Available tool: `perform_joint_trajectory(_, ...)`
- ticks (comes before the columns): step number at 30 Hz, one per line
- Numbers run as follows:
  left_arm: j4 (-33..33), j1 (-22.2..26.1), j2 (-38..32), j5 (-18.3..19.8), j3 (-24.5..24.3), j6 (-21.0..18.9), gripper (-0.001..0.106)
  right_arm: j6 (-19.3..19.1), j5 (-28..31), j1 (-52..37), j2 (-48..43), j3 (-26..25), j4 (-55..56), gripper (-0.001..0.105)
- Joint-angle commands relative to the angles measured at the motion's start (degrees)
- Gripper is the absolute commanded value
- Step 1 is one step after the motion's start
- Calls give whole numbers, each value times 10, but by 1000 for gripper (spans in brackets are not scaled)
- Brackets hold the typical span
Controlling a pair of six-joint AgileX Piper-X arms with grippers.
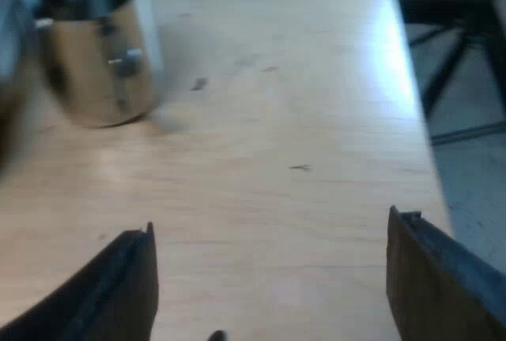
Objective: Put the handle in the coffee machine
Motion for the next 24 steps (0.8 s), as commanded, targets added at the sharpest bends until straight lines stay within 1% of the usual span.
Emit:
perform_joint_trajectory(1, -5, 2, -79, -2, -2, -7, 77, -8, 2, -36, -23, -5, -7, 63)
perform_joint_trajectory(6, -5, 2, -79, -2, -2, -7, 77, -8, 2, -64, -23, -5, -7, 63)
perform_joint_trajectory(24, -5, 2, -79, -2, -2, -7, 77, -8, 2, -64, -23, -5, -7, 63)
